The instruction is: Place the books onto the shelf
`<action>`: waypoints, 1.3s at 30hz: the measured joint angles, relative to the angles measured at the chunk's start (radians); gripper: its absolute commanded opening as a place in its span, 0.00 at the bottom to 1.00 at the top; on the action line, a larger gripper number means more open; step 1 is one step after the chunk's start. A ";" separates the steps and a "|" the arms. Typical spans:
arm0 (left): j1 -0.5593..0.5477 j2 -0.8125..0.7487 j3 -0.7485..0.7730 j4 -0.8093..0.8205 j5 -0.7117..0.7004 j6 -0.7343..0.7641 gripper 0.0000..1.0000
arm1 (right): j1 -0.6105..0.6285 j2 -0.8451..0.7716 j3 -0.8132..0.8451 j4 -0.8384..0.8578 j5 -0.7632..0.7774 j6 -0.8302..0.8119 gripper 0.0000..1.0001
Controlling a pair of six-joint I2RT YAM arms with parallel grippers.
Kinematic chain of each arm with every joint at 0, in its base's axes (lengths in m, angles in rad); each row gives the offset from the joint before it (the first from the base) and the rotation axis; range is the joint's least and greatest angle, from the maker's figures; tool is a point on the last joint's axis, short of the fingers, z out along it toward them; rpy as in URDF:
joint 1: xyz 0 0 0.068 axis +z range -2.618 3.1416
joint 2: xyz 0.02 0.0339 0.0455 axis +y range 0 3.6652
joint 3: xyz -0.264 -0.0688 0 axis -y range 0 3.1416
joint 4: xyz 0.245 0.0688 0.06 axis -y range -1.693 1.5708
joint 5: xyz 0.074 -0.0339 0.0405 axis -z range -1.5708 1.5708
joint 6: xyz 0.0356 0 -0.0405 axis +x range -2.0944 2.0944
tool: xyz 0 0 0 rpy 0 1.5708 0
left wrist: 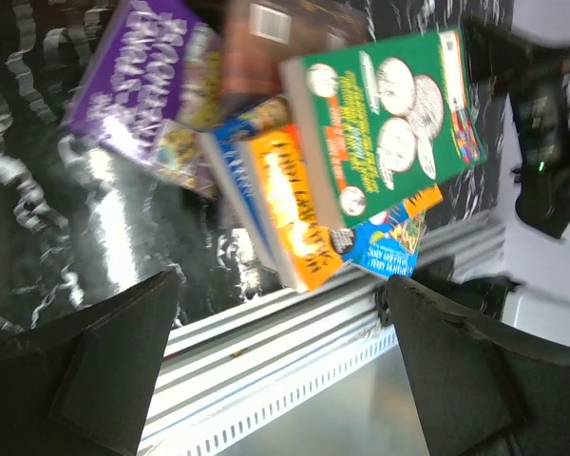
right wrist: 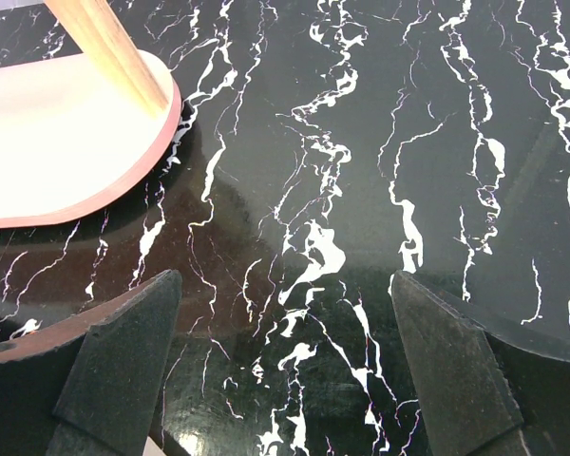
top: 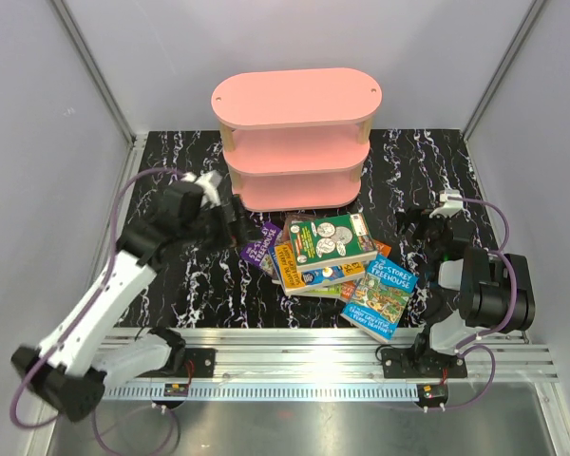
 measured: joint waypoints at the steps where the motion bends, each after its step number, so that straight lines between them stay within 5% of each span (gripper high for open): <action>1: -0.033 0.045 0.033 0.010 -0.008 0.008 0.99 | 0.000 0.000 0.000 0.002 0.000 0.001 1.00; 10: -0.136 0.509 0.317 0.073 -0.016 0.098 0.99 | 0.032 -0.036 0.002 -0.059 0.092 0.019 1.00; 13: -0.135 0.588 0.356 0.108 -0.012 0.109 0.99 | 0.046 -0.131 0.121 -0.334 0.156 0.064 1.00; 18: -0.135 0.599 0.350 0.159 0.010 0.113 0.99 | 0.046 -0.109 0.644 -0.890 0.270 0.185 1.00; 21: -0.135 0.599 0.349 0.183 0.024 0.116 0.99 | 0.040 -0.135 0.799 -1.085 0.240 0.313 1.00; 23: -0.135 0.597 0.334 0.216 0.031 0.116 0.99 | 0.037 -0.214 0.752 -1.117 0.190 0.452 1.00; 24: -0.135 0.594 0.322 0.231 0.032 0.116 0.99 | 0.034 -0.275 0.688 -1.127 0.150 0.567 0.81; 25: -0.135 0.588 0.304 0.245 0.032 0.116 0.99 | 0.023 -0.327 0.603 -1.103 0.075 0.687 0.77; 27: -0.135 0.568 0.262 0.254 0.031 0.117 0.99 | 0.000 -0.365 0.460 -1.024 -0.087 0.853 0.86; 29: -0.135 0.551 0.234 0.251 0.031 0.125 0.99 | -0.004 -0.310 0.436 -1.131 -0.191 0.924 1.00; 34: -0.138 0.528 0.169 0.275 0.031 0.147 0.99 | 0.027 -0.349 0.456 -1.422 -0.278 0.889 1.00; 39: -0.156 0.524 0.096 0.305 0.032 0.149 0.99 | 0.067 -0.526 0.350 -1.374 -0.350 0.930 1.00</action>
